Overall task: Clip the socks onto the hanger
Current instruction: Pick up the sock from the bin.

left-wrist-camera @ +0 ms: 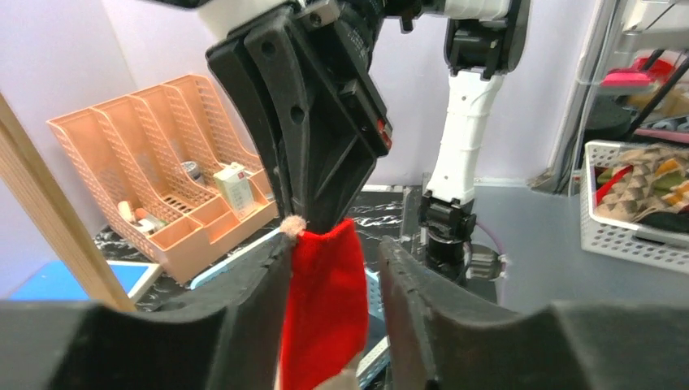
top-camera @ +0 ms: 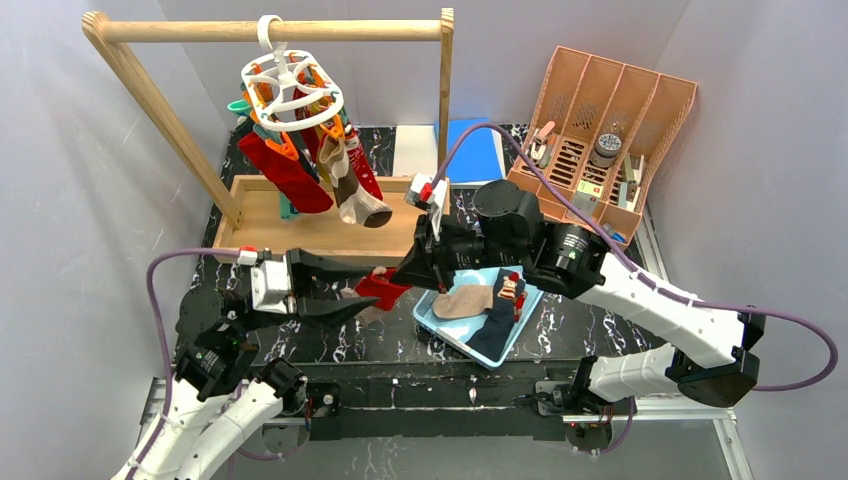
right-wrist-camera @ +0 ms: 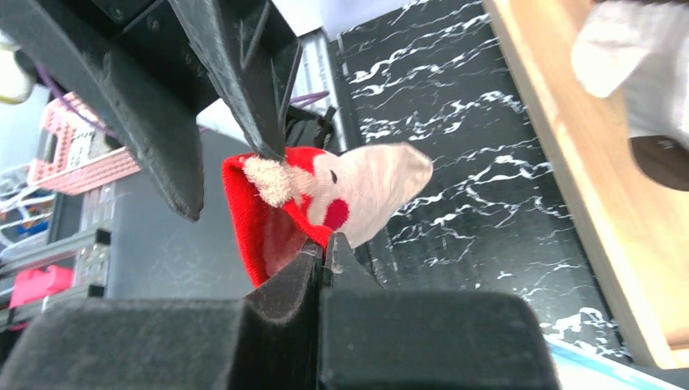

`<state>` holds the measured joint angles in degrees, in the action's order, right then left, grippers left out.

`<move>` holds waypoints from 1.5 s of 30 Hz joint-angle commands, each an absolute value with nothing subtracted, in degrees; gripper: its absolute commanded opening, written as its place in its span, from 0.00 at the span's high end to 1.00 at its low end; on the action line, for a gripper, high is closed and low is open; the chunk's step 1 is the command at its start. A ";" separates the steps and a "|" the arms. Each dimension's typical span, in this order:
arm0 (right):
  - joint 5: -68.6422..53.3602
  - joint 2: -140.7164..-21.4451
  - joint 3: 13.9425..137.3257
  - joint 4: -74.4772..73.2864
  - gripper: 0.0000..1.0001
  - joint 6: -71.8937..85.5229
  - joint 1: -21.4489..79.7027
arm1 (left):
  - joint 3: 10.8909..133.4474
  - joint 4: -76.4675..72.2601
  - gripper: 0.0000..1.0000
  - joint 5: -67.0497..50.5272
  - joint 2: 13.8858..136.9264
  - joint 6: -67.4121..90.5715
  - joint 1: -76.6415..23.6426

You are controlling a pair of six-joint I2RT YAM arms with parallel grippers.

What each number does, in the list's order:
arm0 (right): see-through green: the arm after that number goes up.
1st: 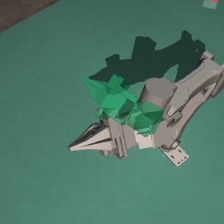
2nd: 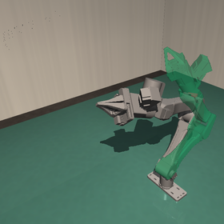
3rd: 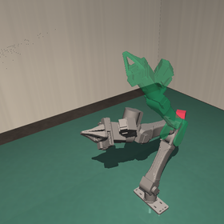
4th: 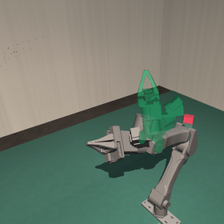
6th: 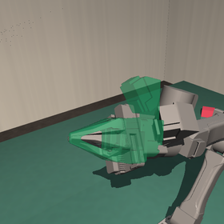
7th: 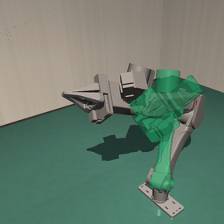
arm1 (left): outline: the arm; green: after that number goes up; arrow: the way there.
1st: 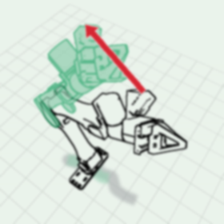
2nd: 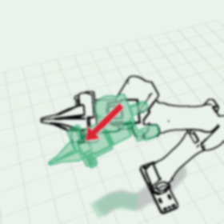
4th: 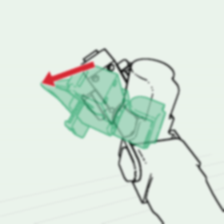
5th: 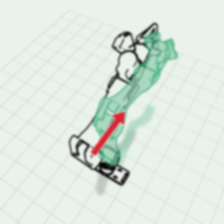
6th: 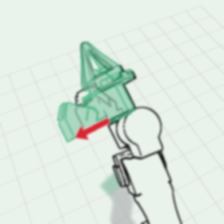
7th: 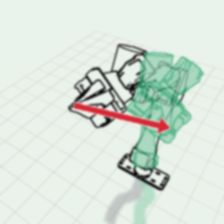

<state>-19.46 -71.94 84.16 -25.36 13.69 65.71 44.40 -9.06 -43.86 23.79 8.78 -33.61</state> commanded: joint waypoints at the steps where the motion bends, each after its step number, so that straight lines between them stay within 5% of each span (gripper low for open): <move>1: -11.58 -70.05 88.71 -26.32 0.99 10.52 65.83 | 43.93 -6.15 0.42 -39.09 23.00 9.76 -33.84; 3: -8.12 -70.51 89.71 -28.03 0.99 9.02 65.83 | 44.10 -4.45 0.23 -35.90 22.71 10.01 -33.84; 6: -3.06 -71.71 91.41 -30.82 0.99 5.91 65.92 | 44.33 -2.71 0.15 -33.39 22.84 10.29 -33.84; 13: 6.28 -74.43 94.56 -34.13 0.99 4.24 66.00 | 45.50 -2.85 0.19 -28.81 26.68 10.92 -33.84; 21: 7.43 -75.65 95.05 -34.16 0.99 2.98 66.42 | 51.20 -1.64 0.50 -16.44 34.86 26.35 -33.84; 28: 9.58 -75.34 93.52 -32.19 0.99 4.42 66.45 | 52.00 -0.35 0.23 -11.97 37.48 39.62 -33.84; 45: 9.33 -77.59 94.12 -30.28 0.99 5.98 67.17 | 56.77 8.51 0.30 -14.85 42.96 37.34 -33.84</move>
